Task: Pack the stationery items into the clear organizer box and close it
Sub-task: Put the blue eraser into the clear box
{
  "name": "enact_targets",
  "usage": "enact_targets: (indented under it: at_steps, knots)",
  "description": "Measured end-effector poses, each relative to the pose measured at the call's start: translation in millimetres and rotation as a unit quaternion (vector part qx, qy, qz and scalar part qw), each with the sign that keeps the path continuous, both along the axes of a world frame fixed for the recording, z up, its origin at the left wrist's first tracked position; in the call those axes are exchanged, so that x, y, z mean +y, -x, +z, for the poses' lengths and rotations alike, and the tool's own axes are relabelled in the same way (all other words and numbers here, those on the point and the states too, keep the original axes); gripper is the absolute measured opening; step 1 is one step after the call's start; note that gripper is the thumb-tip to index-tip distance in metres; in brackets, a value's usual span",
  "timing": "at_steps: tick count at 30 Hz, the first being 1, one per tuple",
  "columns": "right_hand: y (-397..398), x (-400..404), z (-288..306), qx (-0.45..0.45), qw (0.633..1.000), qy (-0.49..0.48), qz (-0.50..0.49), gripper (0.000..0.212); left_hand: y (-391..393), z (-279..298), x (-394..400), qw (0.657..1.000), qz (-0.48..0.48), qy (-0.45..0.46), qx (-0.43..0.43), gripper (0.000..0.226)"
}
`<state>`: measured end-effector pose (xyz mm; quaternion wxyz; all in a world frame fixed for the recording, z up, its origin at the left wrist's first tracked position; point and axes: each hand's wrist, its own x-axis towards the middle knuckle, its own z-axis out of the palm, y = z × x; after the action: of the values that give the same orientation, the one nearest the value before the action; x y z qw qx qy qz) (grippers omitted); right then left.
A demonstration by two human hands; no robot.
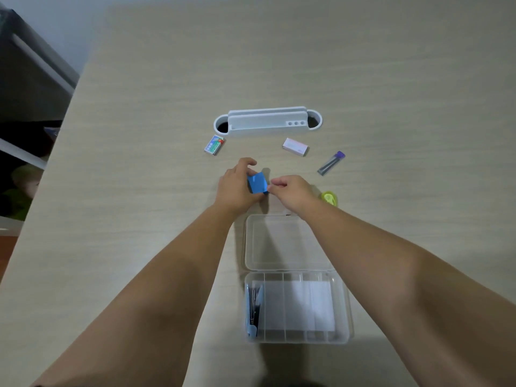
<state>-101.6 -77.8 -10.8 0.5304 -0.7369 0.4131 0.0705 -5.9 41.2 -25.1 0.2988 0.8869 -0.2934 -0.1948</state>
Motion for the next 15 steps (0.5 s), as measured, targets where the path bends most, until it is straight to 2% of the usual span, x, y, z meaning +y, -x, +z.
enact_targets:
  at_steps: [3,8,13,15]
  knots:
    - [-3,-4,-3,-0.025,0.997,-0.061,-0.047,0.038,7,4,2,0.997,0.004,0.055,0.046,0.077]
    - [7,-9,-2,-0.033,0.986,-0.137,-0.092,0.044,18,12,7,0.996,-0.031,0.077,0.038,0.078]
    - [30,-2,8,-0.061,0.979,-0.164,-0.101,0.037,35,20,29,0.992,-0.054,0.100,0.056,0.083]
    - [43,2,13,-0.080,0.984,-0.118,-0.102,0.030,46,22,45,0.991,-0.058,0.097,0.067,0.086]
